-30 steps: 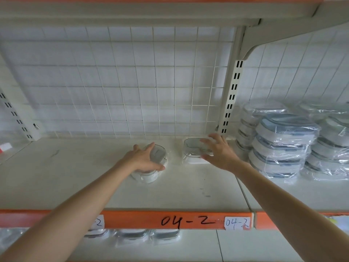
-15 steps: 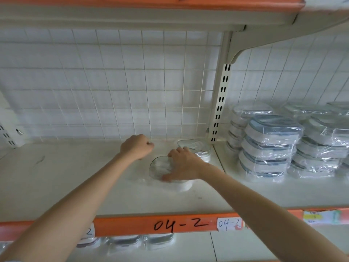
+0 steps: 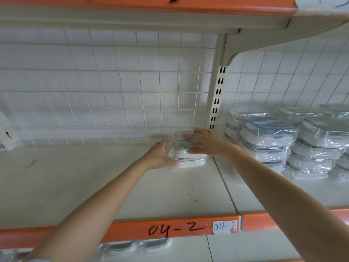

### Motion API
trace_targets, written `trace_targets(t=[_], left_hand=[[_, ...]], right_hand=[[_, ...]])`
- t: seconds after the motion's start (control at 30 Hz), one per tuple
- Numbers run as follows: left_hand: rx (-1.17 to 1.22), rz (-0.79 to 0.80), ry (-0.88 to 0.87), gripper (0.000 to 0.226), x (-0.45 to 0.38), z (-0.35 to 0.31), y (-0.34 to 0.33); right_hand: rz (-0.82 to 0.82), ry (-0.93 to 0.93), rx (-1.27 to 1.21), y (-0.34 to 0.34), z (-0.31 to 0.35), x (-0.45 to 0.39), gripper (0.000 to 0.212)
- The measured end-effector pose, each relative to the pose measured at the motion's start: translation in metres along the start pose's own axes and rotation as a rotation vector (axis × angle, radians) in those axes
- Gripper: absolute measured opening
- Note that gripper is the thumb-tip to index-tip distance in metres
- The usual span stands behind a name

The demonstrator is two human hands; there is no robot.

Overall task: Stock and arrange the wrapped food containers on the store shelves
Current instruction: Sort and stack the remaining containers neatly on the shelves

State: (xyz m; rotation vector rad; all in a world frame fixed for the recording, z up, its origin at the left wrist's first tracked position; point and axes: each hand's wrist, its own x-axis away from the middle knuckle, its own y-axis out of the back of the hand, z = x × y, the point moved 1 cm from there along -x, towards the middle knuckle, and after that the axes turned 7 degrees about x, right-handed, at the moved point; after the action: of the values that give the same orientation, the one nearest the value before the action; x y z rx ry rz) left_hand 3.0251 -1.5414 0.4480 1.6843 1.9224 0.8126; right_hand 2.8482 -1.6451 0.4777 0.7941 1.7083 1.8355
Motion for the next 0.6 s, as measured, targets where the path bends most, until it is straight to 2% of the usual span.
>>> trace_targets(t=[0.1, 0.2, 0.3, 0.6], left_hand=[[-0.009, -0.058, -0.073, 0.066, -0.010, -0.010, -0.014], [0.039, -0.161, -0.081, 0.051, -0.019, -0.016, -0.021], [0.058, -0.187, -0.057, 0.041, -0.025, -0.015, -0.023], [0.134, -0.263, -0.078, 0.046, -0.032, -0.005, -0.030]], right_hand=[[-0.013, 0.078, 0.145, 0.003, 0.001, -0.001, 0.063], [-0.001, 0.056, 0.086, 0.003, -0.005, 0.000, 0.061], [-0.019, 0.035, 0.090, 0.000, -0.009, 0.001, 0.064], [-0.088, 0.035, -0.034, -0.008, -0.014, -0.003, 0.060]])
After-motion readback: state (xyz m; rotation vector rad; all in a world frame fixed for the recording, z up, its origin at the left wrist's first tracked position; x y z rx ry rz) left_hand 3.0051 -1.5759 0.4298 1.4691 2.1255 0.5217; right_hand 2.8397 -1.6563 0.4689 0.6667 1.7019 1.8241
